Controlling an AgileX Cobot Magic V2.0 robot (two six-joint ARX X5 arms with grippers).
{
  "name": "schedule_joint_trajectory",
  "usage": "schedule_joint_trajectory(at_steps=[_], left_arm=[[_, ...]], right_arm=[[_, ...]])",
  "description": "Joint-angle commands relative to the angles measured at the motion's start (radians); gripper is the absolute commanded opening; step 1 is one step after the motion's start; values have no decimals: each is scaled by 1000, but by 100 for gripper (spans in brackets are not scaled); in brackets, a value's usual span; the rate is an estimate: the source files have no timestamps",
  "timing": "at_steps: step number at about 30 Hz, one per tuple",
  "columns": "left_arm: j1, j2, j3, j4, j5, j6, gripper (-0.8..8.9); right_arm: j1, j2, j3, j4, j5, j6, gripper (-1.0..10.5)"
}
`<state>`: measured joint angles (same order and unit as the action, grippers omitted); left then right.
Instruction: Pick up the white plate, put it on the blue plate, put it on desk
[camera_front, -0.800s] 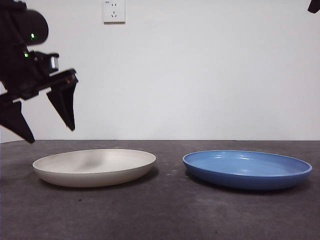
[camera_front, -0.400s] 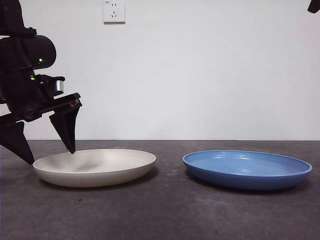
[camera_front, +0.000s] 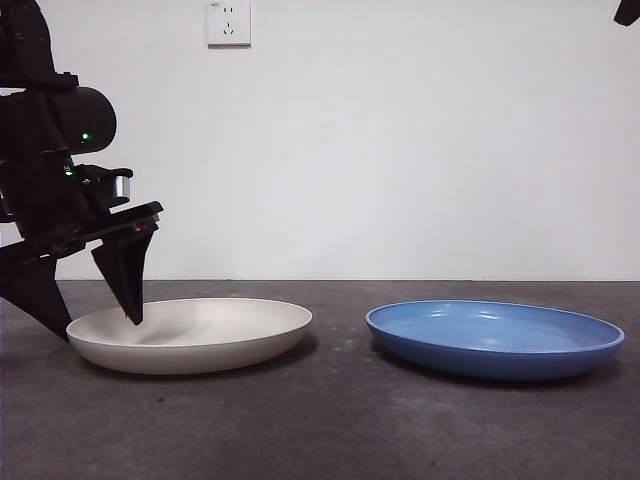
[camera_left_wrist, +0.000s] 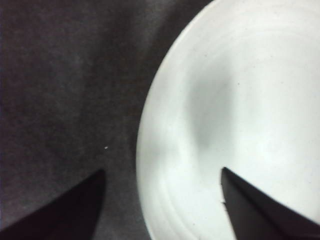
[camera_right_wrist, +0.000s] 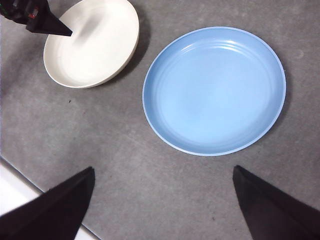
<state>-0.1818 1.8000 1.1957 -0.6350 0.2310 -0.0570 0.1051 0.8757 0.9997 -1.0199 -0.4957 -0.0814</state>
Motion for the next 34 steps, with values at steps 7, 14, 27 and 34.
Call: schedule_joint_trajectory(at_steps=[7, 14, 27, 34], left_arm=[[-4, 20, 23, -14, -3, 11, 79], [-3, 20, 23, -14, -3, -1, 15], [16, -34, 23, -16, -2, -45, 15], [8, -179, 23, -15, 70, -73, 15]], right_arm=[[4, 5, 21, 9, -2, 3, 443], [4, 5, 21, 10, -2, 3, 443], [4, 5, 21, 10, -2, 3, 443], [4, 5, 21, 18, -2, 3, 442]])
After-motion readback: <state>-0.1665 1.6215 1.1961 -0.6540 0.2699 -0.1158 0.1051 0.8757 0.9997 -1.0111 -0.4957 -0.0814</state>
